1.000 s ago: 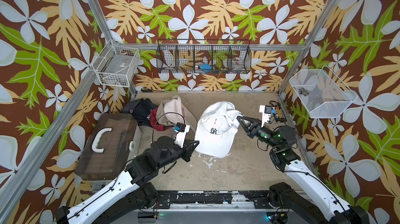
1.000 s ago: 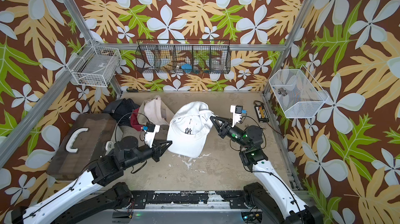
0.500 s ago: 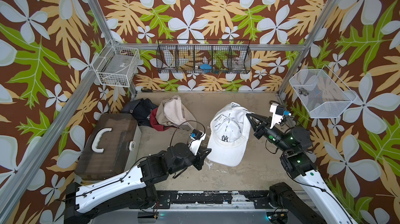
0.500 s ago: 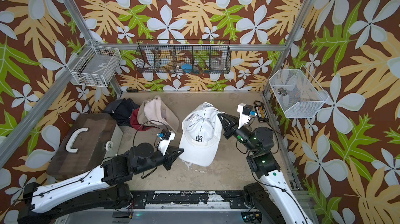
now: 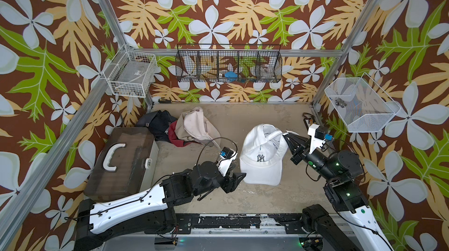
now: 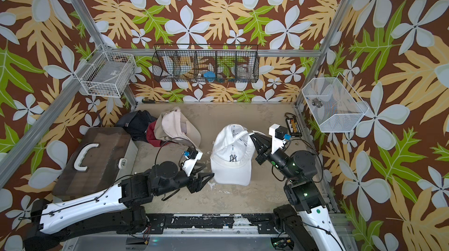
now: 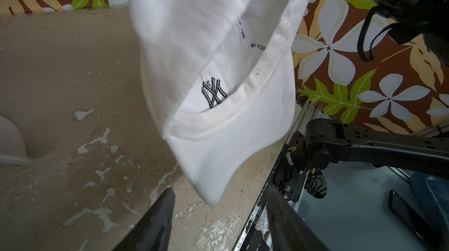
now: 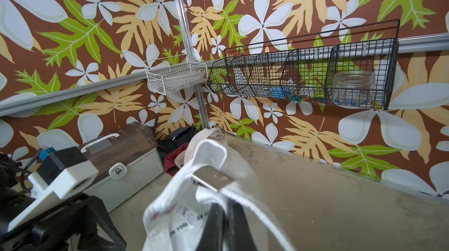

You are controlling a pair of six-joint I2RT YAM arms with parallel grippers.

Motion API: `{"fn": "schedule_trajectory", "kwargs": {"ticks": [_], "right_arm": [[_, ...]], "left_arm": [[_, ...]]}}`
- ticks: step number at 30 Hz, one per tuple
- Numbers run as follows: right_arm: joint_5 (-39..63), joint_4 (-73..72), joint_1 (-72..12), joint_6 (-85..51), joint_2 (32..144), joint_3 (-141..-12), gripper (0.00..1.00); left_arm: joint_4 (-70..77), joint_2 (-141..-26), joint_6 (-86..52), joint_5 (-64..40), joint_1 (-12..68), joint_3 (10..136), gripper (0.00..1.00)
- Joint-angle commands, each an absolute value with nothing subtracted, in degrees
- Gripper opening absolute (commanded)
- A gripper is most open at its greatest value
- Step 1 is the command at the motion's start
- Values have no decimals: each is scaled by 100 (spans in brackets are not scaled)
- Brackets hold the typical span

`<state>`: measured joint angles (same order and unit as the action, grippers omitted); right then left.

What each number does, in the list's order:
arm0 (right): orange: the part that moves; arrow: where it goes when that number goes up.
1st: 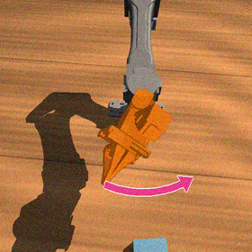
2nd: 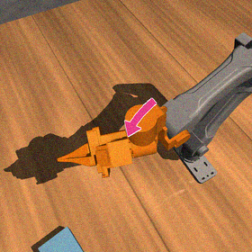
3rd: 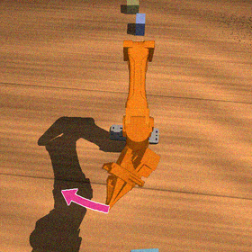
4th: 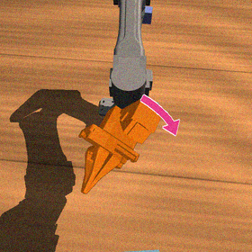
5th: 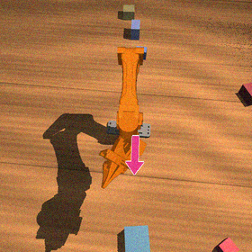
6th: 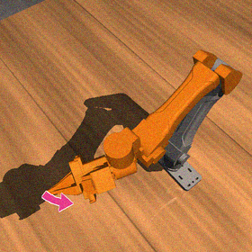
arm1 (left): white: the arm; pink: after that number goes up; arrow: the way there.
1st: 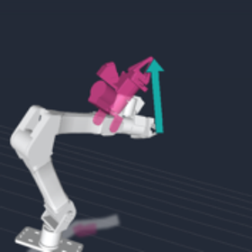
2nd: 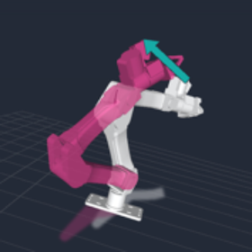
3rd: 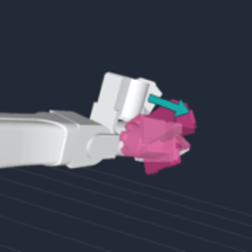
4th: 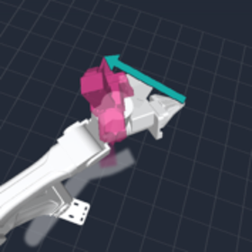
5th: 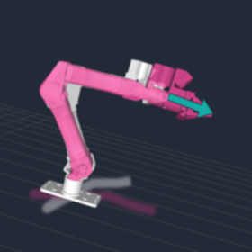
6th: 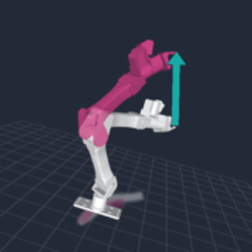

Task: Open the adjustable buckle of the baseball cap
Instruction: Pick up the baseball cap from the center of the board, then open the adjustable buckle on the baseball cap.

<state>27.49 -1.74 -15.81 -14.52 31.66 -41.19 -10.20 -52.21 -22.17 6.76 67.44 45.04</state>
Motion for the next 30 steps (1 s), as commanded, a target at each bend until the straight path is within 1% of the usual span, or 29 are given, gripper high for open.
{"fn": "schedule_trajectory", "kwargs": {"ticks": [1, 8, 18, 22, 27, 30], "right_arm": [[2795, 101, -1582, -1017, 3014, -3997, 0], [2755, 346, -1582, -941, 2451, -3573, 0], [3225, 748, -1629, -871, 2104, -3287, 0], [3088, 981, -1879, -682, 2118, -3332, 0], [2552, 1316, -2521, -274, 2371, -3570, 0], [2389, 1377, -2767, -144, 2564, -3697, 0]], "left_arm": [[-889, -5281, -2070, 450, 6814, 4643, 64], [-839, -5411, -1979, 451, 7011, 4909, 65], [-606, -5578, -1850, 446, 7014, 5406, 64], [-650, -5878, -1714, 431, 7015, 5742, 65], [-606, -6163, -1557, 402, 7014, 6109, 68], [-710, -6359, -1465, 479, 7014, 6343, 69]]}}
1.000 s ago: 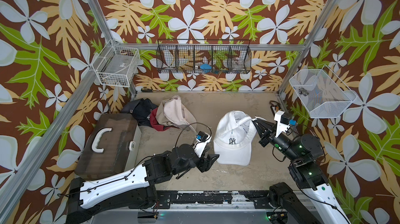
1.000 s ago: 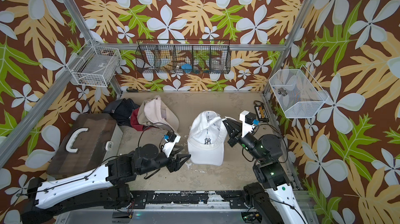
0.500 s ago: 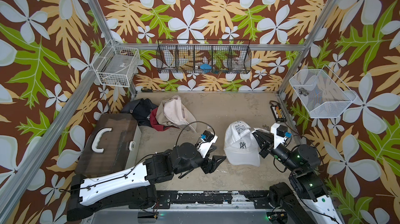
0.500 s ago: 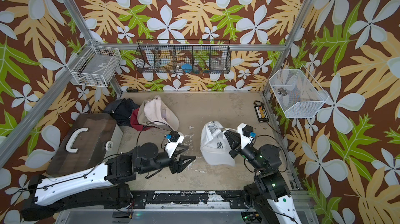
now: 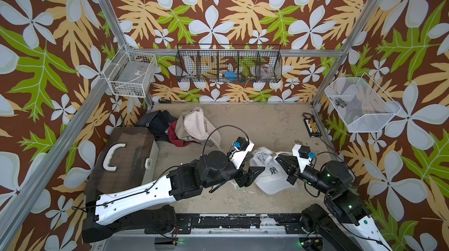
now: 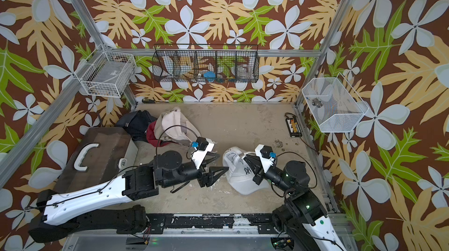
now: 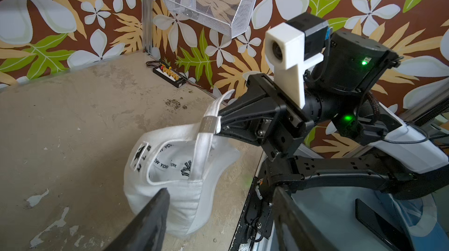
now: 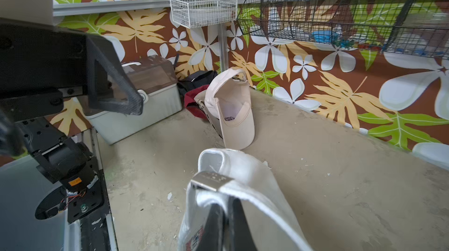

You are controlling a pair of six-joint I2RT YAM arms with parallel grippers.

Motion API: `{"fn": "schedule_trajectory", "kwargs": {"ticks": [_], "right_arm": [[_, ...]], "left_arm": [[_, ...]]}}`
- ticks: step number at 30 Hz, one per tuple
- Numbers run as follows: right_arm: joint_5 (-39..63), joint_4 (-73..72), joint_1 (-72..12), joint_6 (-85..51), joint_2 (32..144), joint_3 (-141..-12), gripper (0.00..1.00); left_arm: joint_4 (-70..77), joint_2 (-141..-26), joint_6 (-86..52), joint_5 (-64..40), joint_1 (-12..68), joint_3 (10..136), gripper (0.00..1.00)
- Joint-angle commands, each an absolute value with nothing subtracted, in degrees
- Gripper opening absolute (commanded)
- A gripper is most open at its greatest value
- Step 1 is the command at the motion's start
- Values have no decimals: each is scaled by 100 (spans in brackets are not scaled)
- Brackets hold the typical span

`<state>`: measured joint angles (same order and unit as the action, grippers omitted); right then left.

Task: Open the adjustable buckle of the baseball cap
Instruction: Open the adjustable buckle on the baseball cap.

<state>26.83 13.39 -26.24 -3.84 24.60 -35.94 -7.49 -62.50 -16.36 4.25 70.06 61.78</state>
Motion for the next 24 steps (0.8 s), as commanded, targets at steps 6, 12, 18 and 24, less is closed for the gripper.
{"fn": "schedule_trajectory", "kwargs": {"ticks": [6, 12, 18, 24], "right_arm": [[2261, 1393, -3026, -184, 2802, -3714, 0], [1952, 1358, -3503, -192, 2847, -3655, 0], [1282, 1379, -4343, -26, 3126, -3805, 0], [1011, 1371, -4649, 47, 3250, -3948, 0]], "left_arm": [[-871, -6702, -1283, 611, 6939, 6687, 71], [-851, -7029, -1397, -146, 6362, 6841, 71], [-1217, -7467, -1134, -580, 6263, 7276, 71], [-1566, -7573, -1004, -926, 6188, 7486, 70]]}}
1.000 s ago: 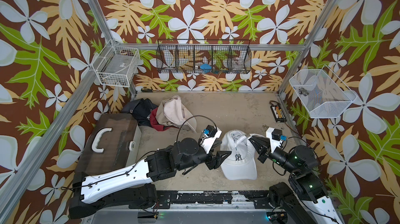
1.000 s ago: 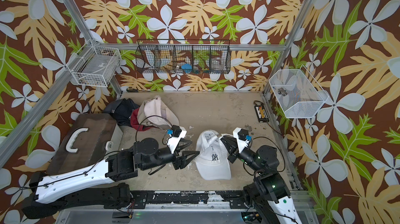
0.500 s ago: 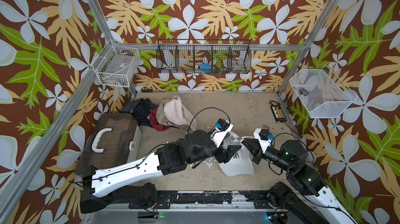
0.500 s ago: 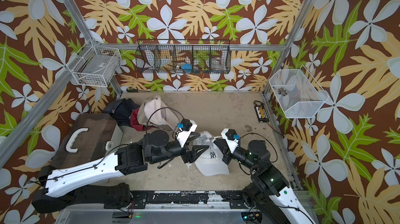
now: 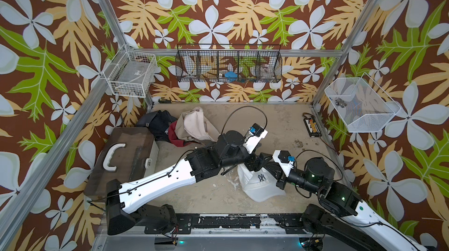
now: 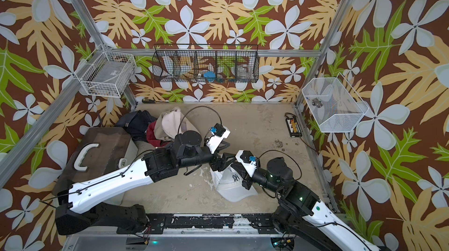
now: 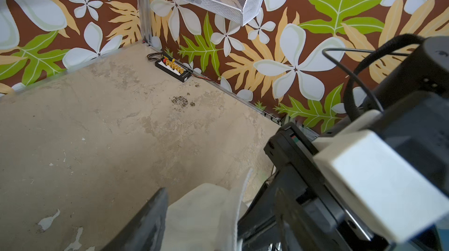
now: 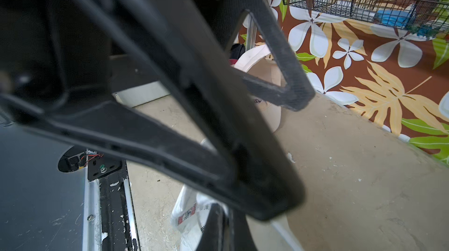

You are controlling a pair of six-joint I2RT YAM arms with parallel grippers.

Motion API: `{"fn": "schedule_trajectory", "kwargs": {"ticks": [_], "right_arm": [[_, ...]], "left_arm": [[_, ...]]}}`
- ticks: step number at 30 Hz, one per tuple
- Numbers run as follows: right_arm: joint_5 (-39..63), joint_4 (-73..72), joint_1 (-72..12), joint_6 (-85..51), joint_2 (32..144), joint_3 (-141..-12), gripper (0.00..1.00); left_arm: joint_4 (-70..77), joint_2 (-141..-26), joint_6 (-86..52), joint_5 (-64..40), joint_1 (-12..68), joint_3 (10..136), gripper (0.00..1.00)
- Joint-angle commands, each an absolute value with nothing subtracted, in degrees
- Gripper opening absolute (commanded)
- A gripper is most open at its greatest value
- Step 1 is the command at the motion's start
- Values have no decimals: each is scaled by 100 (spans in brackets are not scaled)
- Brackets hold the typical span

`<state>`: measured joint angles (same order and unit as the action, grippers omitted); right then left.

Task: Open the adjustable buckle of the baseball cap
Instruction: Open the adjustable buckle on the baseball cap.

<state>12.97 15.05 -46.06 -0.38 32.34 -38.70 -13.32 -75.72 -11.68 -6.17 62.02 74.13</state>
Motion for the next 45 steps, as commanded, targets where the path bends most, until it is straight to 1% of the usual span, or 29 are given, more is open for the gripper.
{"fn": "schedule_trajectory", "kwargs": {"ticks": [1, 7, 11, 18, 24, 30, 34, 45], "right_arm": [[1011, 1376, -4657, 53, 3252, -3954, 0], [973, 1388, -4684, 71, 3261, -3991, 0], [943, 1383, -4755, 76, 3289, -4001, 0], [594, 1423, -5124, 153, 3349, -4029, 0], [347, 1450, -5365, 196, 3391, -4090, 0], [297, 1424, -5500, 189, 3461, -4127, 0], [144, 1433, -5657, 180, 3460, -4150, 0], [70, 1341, -5704, 208, 3552, -4122, 0]], "left_arm": [[-1611, -7572, -994, -964, 6189, 7496, 69], [-1975, -7687, -884, -1137, 6179, 7589, 64], [-2098, -7778, -811, -1100, 6170, 7667, 63], [-2238, -7951, -722, -1126, 6130, 7827, 61], [-2320, -7983, -686, -1184, 6078, 7822, 54], [-2314, -7988, -680, -1321, 5889, 7717, 52], [-2136, -7808, -771, -1603, 5643, 7552, 51], [-2257, -7672, -809, -1835, 5626, 7594, 50]]}}
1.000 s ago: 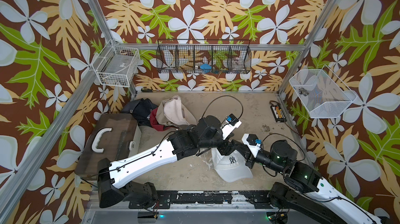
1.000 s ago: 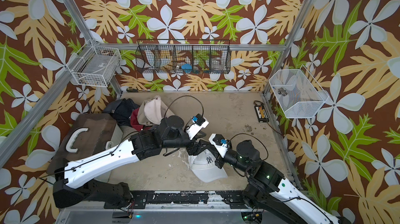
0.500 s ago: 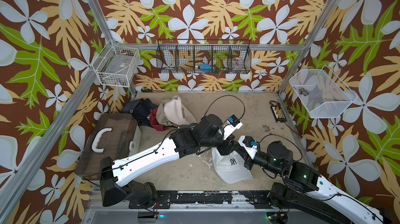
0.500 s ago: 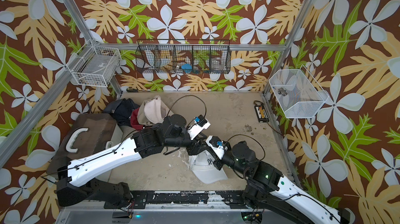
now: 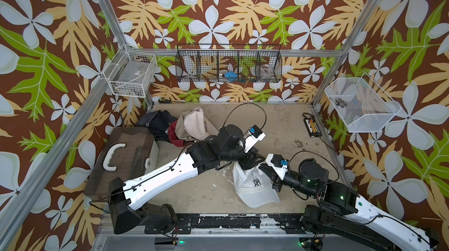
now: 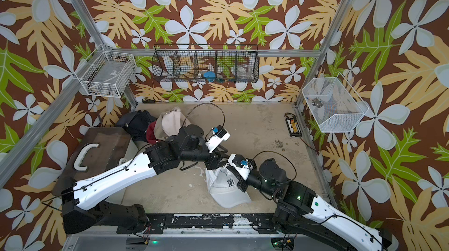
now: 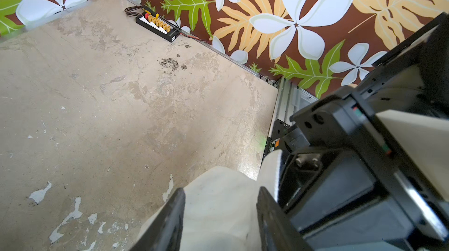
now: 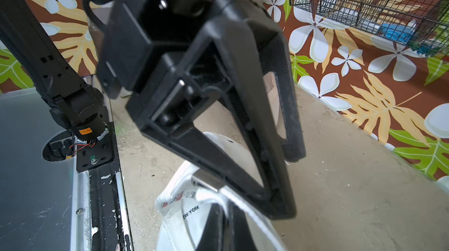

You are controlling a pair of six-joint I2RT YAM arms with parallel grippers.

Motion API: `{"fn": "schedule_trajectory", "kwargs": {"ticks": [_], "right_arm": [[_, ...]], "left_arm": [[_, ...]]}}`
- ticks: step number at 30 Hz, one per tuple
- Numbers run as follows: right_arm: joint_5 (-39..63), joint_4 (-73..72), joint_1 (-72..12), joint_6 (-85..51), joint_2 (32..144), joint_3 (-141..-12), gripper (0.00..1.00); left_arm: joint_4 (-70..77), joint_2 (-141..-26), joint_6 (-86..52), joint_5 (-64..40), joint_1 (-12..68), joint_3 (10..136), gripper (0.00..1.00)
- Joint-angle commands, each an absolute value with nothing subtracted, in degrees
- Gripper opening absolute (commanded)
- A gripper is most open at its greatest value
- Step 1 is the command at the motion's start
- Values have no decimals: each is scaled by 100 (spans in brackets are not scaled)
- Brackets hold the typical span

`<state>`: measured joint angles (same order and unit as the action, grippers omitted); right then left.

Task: Open the adjustable buckle of the baseball cap
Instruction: Open the adjustable buckle on the baseball cap.

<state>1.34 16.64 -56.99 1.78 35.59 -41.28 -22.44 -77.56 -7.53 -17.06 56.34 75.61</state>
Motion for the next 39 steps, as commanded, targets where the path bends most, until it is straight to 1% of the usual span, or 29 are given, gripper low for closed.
{"fn": "schedule_trajectory", "kwargs": {"ticks": [1, 10, 13, 30, 35, 39], "right_arm": [[69, 1331, -5709, 207, 3566, -4109, 0], [75, 1296, -5708, 212, 3645, -4138, 0], [77, 1284, -5713, 214, 3656, -4181, 0], [0, 1282, -5792, 249, 3674, -4237, 0], [-36, 1261, -5792, 255, 3683, -4230, 0], [-89, 1264, -5792, 289, 3674, -4230, 0]], "left_arm": [[-2274, -7635, -809, -1827, 5630, 7602, 50], [-2500, -7597, -732, -2187, 5625, 7665, 50], [-2522, -7615, -699, -2166, 5630, 7597, 49], [-2758, -7994, -545, -2412, 5625, 7761, 42], [-2834, -7990, -502, -2486, 5627, 7792, 36], [-2888, -7946, -492, -2583, 5626, 7829, 28]]}}
